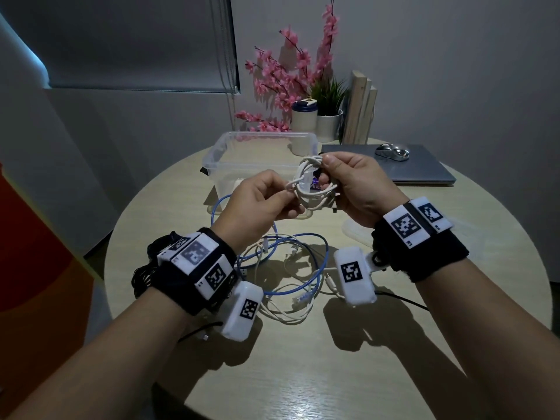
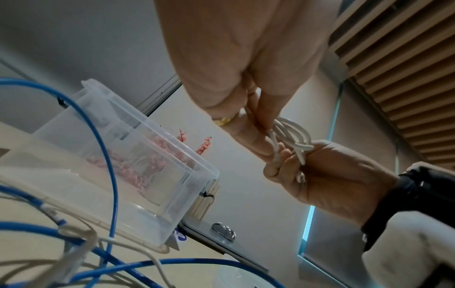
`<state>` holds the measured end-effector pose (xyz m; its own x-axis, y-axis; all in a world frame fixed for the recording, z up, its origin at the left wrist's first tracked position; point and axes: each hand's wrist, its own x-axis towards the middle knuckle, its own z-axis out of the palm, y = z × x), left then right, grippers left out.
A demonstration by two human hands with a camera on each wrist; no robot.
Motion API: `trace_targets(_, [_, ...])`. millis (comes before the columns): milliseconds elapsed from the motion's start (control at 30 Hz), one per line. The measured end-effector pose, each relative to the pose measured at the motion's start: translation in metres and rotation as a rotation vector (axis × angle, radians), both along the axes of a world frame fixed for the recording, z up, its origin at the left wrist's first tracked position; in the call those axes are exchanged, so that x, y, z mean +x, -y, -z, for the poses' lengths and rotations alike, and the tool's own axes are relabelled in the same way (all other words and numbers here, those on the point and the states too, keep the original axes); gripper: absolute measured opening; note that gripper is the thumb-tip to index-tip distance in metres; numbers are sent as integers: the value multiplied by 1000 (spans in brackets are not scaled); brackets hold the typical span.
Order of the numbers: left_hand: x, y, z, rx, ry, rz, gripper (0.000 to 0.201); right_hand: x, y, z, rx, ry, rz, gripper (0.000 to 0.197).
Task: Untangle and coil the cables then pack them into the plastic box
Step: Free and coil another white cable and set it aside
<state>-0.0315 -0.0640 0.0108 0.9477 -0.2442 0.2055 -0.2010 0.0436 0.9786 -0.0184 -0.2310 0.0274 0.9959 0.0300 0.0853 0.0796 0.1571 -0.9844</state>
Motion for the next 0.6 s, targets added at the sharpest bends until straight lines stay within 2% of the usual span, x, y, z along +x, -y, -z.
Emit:
trace_targets(200, [-6,-3,0,-107,-72,132,18,0,-7,1,-127,51,91,21])
trace_targets(433, [-9,-5,-3,-189,-144,175,18,1,-11,5,-240,76,81,19])
trace_targets(600, [-10,-3,2,-253,-219,188,17,3,-15,7,-281,160,138,19])
